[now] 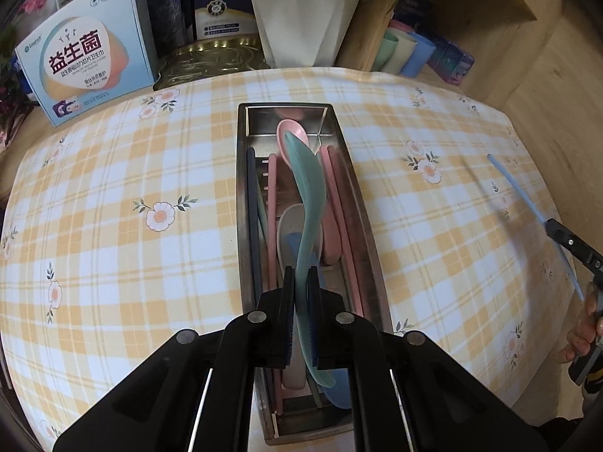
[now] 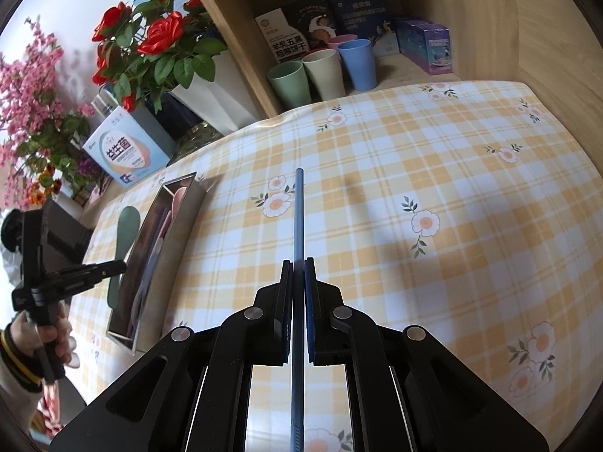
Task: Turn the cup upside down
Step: 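Lower the mint-green spoon into the steel tray and open the left tool, then lower the blue chopstick into the steel tray and open the right tool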
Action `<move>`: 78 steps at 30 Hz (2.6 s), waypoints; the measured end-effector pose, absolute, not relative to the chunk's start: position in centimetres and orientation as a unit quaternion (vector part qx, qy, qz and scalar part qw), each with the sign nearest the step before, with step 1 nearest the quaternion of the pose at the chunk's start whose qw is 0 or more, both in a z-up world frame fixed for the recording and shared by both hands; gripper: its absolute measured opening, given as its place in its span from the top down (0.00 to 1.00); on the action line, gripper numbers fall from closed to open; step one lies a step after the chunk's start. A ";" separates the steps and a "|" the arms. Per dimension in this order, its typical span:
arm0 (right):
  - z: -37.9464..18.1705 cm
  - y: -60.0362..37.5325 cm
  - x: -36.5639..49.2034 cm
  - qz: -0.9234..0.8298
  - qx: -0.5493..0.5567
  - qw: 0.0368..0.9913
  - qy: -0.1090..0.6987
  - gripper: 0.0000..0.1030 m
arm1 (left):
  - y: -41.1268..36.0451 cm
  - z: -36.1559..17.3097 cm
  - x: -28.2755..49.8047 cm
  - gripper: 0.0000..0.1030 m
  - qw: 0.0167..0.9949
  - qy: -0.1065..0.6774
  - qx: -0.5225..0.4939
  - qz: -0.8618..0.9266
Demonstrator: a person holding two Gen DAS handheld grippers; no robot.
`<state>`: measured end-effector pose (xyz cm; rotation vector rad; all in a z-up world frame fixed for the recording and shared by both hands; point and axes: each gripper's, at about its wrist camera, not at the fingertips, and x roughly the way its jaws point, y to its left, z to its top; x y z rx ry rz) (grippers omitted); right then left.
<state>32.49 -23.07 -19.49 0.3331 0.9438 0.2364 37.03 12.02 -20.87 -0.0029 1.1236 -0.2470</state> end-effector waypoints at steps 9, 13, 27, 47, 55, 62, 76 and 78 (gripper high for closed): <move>-19.2 -23.4 32.2 0.106 0.158 0.872 0.451 0.95 | 11.4 -22.1 41.5 0.94 0.832 0.549 0.002 -0.079; -19.2 -23.8 32.3 0.102 0.160 0.872 0.451 0.95 | 11.1 -22.5 43.3 0.94 0.831 0.553 0.004 -0.061; -19.9 -24.1 32.3 0.097 0.169 0.866 0.461 0.95 | 10.4 -22.3 43.6 0.60 0.838 0.541 0.030 -0.067; -17.3 -15.8 33.6 0.133 0.124 0.858 0.480 0.95 | 15.9 -14.6 34.4 0.06 0.895 0.435 0.023 -0.099; -16.7 -9.1 35.6 0.155 0.094 0.848 0.499 0.95 | 19.6 -13.6 32.1 0.06 0.908 0.407 -0.011 -0.101; -17.6 -3.7 37.7 0.159 0.082 0.830 0.529 0.95 | 22.6 -14.0 31.4 0.06 0.912 0.399 -0.039 -0.087; -21.1 0.9 39.0 0.143 0.100 0.795 0.581 0.95 | 24.7 -15.1 30.5 0.06 0.909 0.406 -0.055 -0.077; -21.5 1.1 39.0 0.141 0.106 0.791 0.586 0.95 | 24.6 -15.2 30.5 0.06 0.908 0.407 -0.053 -0.078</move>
